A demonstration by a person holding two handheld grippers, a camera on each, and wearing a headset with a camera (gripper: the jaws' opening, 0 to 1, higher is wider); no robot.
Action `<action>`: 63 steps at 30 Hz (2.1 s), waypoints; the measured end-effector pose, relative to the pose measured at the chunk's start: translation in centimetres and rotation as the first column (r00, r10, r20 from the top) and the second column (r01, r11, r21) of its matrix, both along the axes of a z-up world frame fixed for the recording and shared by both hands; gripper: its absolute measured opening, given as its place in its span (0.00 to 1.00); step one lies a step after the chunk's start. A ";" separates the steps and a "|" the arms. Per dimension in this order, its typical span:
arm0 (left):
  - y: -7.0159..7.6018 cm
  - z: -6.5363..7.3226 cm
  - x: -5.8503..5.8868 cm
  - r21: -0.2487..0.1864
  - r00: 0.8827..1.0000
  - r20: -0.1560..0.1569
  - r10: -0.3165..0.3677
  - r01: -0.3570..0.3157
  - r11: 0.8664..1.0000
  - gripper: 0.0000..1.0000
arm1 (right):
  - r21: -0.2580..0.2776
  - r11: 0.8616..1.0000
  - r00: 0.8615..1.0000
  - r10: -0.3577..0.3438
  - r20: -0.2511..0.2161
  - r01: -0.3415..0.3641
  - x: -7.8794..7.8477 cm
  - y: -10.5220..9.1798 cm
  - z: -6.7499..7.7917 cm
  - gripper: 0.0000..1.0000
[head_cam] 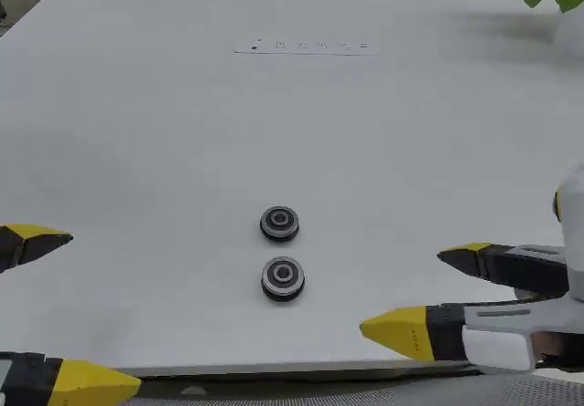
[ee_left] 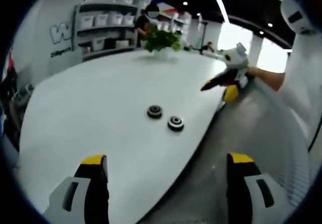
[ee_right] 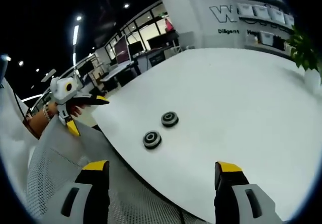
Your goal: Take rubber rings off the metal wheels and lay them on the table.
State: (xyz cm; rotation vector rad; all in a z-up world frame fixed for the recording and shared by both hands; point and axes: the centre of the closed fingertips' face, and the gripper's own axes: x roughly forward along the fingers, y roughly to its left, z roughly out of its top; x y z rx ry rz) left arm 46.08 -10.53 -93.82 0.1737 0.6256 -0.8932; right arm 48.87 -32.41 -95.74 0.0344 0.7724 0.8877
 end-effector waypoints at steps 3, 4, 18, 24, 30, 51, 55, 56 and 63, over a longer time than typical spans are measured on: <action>-0.5 1.4 0.6 -0.042 0.999 0.020 -0.025 0.026 0.999 1.00 | 0.018 1.000 1.000 -0.005 0.022 0.004 0.3 0.0 0.8 0.86; -0.7 2.1 1.2 -0.052 0.999 0.035 -0.031 0.033 0.998 1.00 | 0.020 1.000 1.000 0.004 0.029 -0.004 0.3 0.1 1.2 0.85; -5.6 9.0 4.2 -0.020 0.915 0.278 -0.294 0.311 0.950 0.93 | 0.063 0.996 0.980 0.048 0.196 -0.062 3.8 2.5 7.6 0.69; -7.1 9.6 5.2 -0.018 0.885 0.308 -0.349 0.372 0.928 0.87 | 0.022 0.989 0.959 0.137 0.248 -0.147 4.7 5.5 8.3 0.60; -8.9 9.1 7.5 -0.044 0.878 0.316 -0.359 0.392 0.919 0.91 | -0.017 0.972 0.937 0.230 0.265 -0.234 5.8 8.2 7.7 0.50; -10.3 3.4 10.4 -0.243 0.941 0.272 -0.199 0.268 0.932 0.54 | -0.173 0.905 0.900 0.414 0.135 -0.390 3.9 8.7 -2.0 0.39; -11.0 2.0 9.7 -0.251 0.947 0.239 -0.214 0.273 0.929 0.50 | -0.188 0.887 0.886 0.448 0.120 -0.423 3.2 9.2 -2.9 0.35; -11.1 1.7 9.5 -0.247 0.948 0.230 -0.221 0.277 0.928 0.49 | -0.194 0.884 0.885 0.450 0.118 -0.424 3.2 9.2 -3.1 0.34; -12.3 -1.1 7.7 -0.190 0.938 0.170 -0.302 0.332 0.924 0.42 | -0.197 0.892 0.898 0.430 0.090 -0.407 3.3 9.0 -4.2 0.32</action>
